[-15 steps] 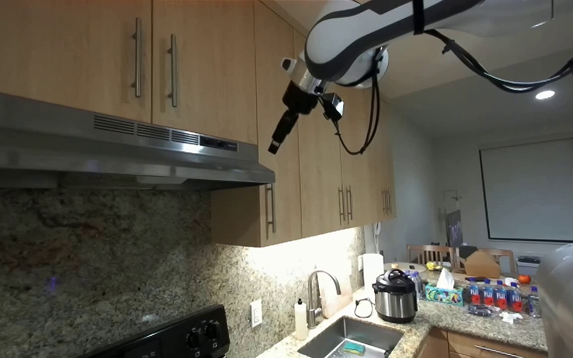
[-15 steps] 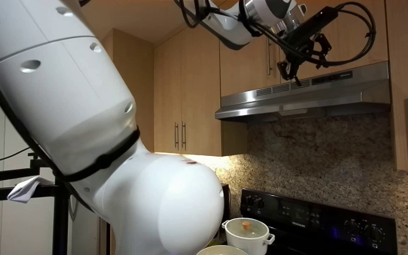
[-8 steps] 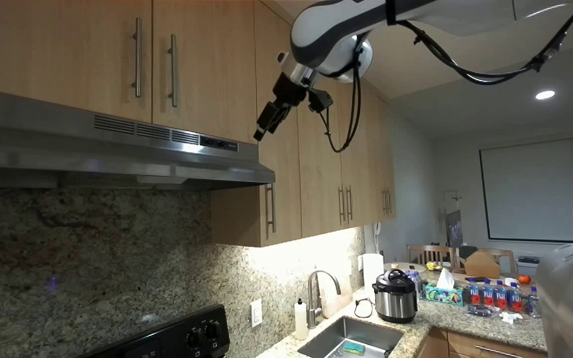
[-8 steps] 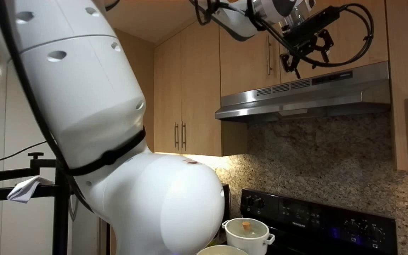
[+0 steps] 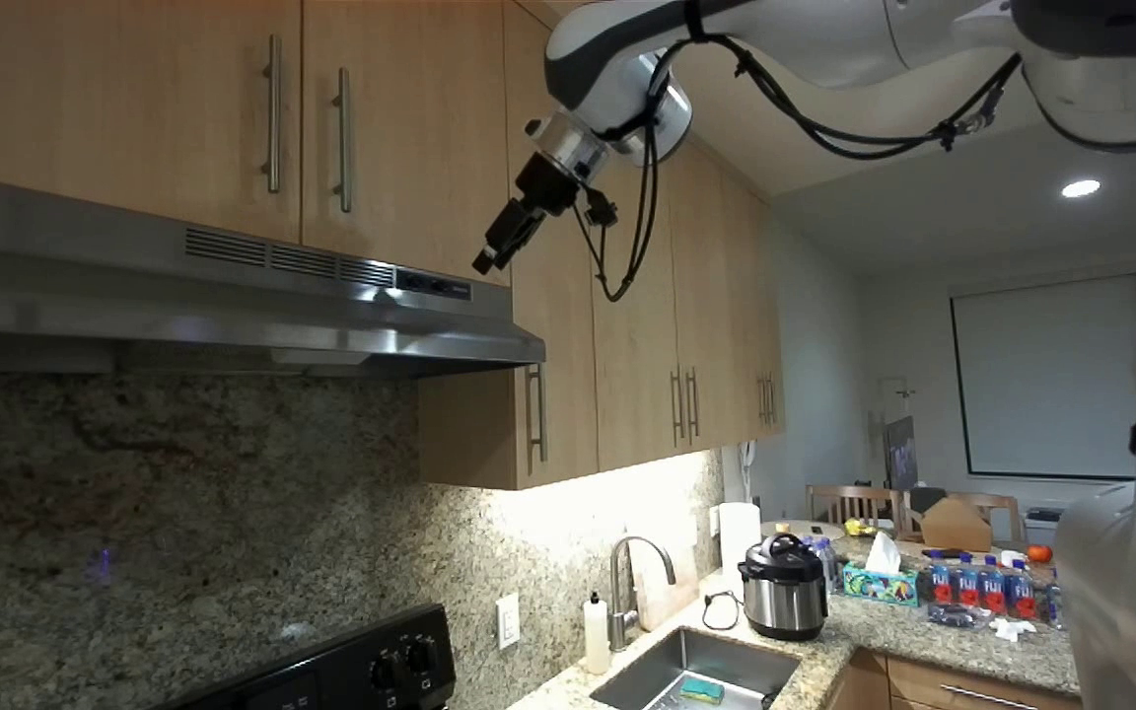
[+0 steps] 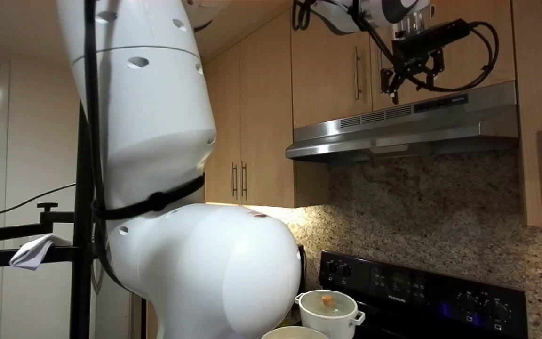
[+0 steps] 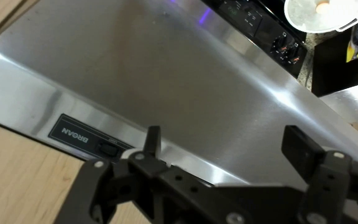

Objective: Turn on the light

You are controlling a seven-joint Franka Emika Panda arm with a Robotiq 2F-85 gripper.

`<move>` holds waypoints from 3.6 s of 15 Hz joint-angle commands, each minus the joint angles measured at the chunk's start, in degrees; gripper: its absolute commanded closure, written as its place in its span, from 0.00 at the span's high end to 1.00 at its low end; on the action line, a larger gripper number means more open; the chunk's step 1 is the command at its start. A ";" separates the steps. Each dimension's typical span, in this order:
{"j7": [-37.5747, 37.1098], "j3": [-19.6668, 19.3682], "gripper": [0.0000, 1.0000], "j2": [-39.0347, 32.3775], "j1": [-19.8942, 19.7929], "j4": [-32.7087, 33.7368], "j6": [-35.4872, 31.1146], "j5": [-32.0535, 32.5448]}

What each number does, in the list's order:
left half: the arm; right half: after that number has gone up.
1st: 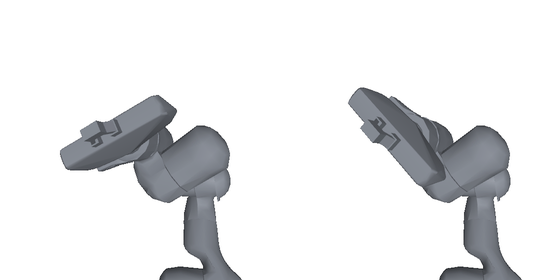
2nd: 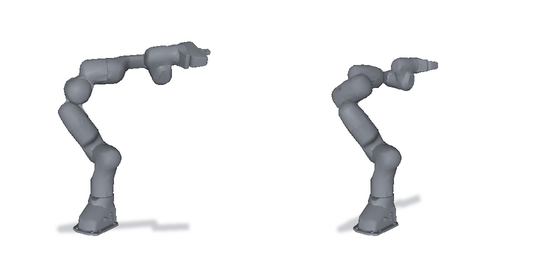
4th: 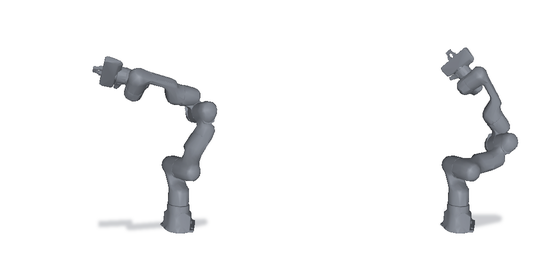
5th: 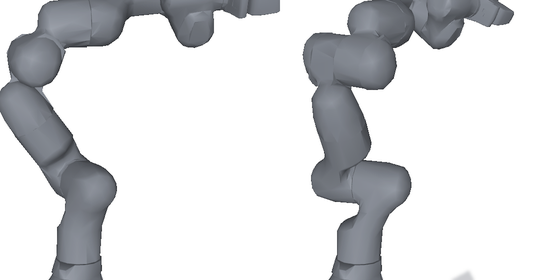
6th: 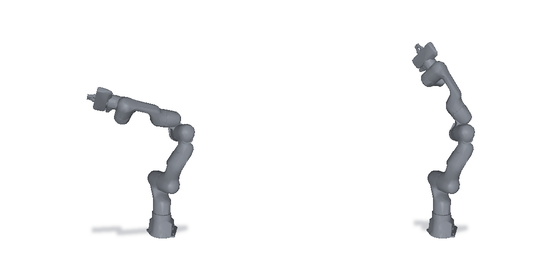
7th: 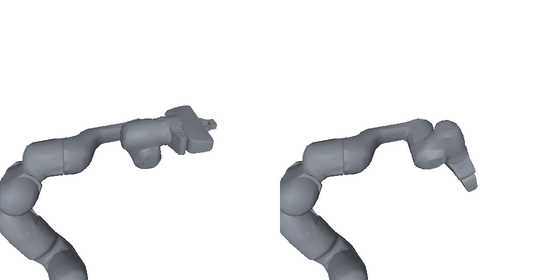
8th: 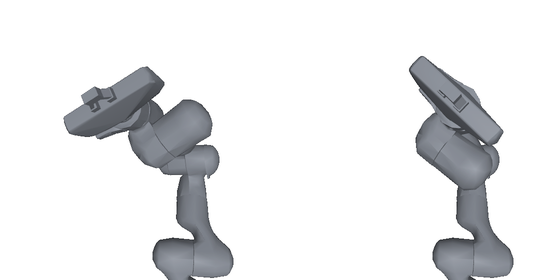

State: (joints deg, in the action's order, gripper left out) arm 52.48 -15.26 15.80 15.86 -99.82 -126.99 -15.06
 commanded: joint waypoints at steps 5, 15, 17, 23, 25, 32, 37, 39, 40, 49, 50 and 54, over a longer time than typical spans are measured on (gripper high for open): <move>2.27 4.73 1.00 -2.92 -5.94 2.99 1.95 -2.74; 1.82 5.88 1.00 -3.87 -6.51 3.40 0.06 -2.88; 2.23 6.82 1.00 -5.21 -6.73 4.22 -1.65 -3.89; 0.18 9.29 1.00 -10.83 -7.10 8.88 -6.06 -8.54; -0.79 9.81 1.00 -12.79 -7.74 10.57 -6.02 -11.32; -2.89 11.81 1.00 -17.37 -11.80 13.33 -7.80 -19.09; -5.14 10.76 1.00 -19.32 -12.52 17.00 -7.34 -19.37; -7.08 10.39 1.00 -19.41 -12.73 17.56 -7.06 -19.25; -7.85 10.27 1.00 -19.41 -12.63 17.84 -6.82 -18.91; -9.56 10.80 1.00 -23.64 -11.48 22.02 -4.68 -18.36; -10.07 10.73 1.00 -23.80 -11.51 22.17 -4.69 -18.16; -10.31 10.60 1.00 -23.33 -11.78 21.51 -4.66 -18.73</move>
State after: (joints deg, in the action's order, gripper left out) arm 43.74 -4.50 -7.03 4.22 -79.05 -132.40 -33.61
